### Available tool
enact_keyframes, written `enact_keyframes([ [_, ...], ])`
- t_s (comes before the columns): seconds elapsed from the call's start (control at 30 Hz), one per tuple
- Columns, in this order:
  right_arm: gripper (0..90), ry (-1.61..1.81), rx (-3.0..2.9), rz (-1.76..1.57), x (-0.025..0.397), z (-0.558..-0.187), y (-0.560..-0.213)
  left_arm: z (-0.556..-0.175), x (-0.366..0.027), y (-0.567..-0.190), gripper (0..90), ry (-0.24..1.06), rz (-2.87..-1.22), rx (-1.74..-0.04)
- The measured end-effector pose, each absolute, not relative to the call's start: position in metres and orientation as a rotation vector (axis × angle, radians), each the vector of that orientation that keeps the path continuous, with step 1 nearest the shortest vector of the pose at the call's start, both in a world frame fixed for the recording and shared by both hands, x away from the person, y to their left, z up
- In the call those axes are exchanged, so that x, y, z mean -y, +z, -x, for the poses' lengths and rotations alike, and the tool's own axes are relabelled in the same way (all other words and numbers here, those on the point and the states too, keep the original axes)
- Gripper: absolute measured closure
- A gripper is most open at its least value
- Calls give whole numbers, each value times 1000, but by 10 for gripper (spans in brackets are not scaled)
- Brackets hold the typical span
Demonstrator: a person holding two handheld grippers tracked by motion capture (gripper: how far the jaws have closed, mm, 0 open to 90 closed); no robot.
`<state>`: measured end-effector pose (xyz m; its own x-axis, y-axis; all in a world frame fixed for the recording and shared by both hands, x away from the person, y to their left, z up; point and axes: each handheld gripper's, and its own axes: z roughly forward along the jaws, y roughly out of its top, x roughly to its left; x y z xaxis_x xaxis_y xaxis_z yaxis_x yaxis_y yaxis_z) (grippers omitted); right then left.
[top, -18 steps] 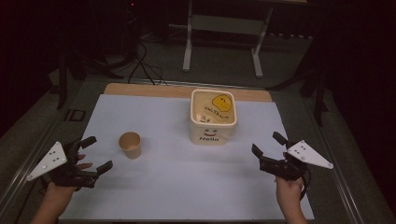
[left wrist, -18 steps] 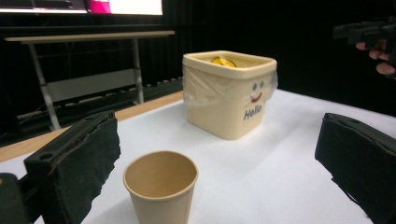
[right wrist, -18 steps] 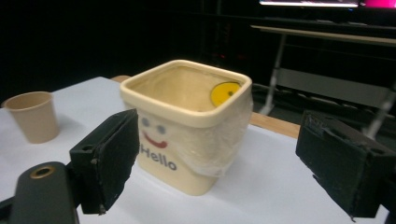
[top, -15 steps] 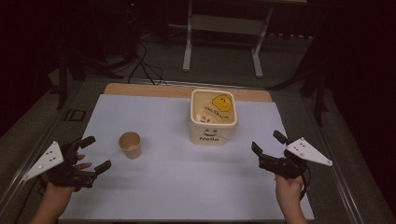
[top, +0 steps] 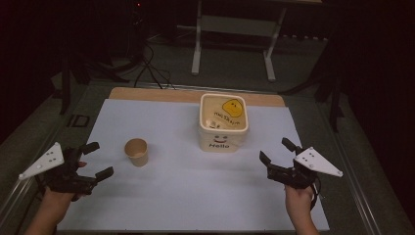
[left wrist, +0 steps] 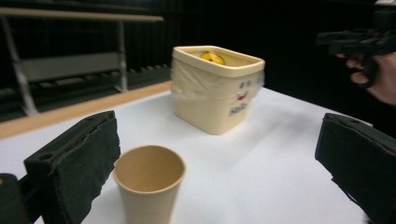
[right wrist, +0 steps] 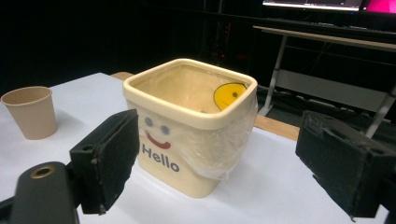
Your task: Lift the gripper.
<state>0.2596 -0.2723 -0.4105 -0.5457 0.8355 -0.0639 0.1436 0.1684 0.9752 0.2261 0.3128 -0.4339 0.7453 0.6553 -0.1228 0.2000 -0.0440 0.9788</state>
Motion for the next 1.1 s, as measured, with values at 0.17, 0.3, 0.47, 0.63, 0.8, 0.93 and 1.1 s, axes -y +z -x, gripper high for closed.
enact_keyframes([
  [0.17, 135, 1428, -1812, -934, 276, -258, -409, -229, -319, -412, 7, 406, -1642, -672],
  [0.3, 136, 1434, -1808, -942, 278, -258, -408, -236, -323, -396, 7, 371, -1680, -631],
  [0.47, 135, 1430, -1823, -935, 277, -258, -408, -245, -322, -383, 8, 359, -1741, -615],
  [0.63, 136, 1432, -1829, -930, 277, -258, -408, -251, -314, -375, 8, 352, -1798, -593],
  [0.8, 136, 1427, -1843, -931, 276, -259, -409, -256, -306, -367, 9, 347, -1843, -568],
  [0.93, 136, 1425, -1849, -927, 275, -259, -409, -260, -302, -360, 13, 341, -1893, -555],
  [1.1, 136, 1425, -1860, -925, 274, -260, -409, -265, -294, -352, 14, 329, -1957, -531],
])
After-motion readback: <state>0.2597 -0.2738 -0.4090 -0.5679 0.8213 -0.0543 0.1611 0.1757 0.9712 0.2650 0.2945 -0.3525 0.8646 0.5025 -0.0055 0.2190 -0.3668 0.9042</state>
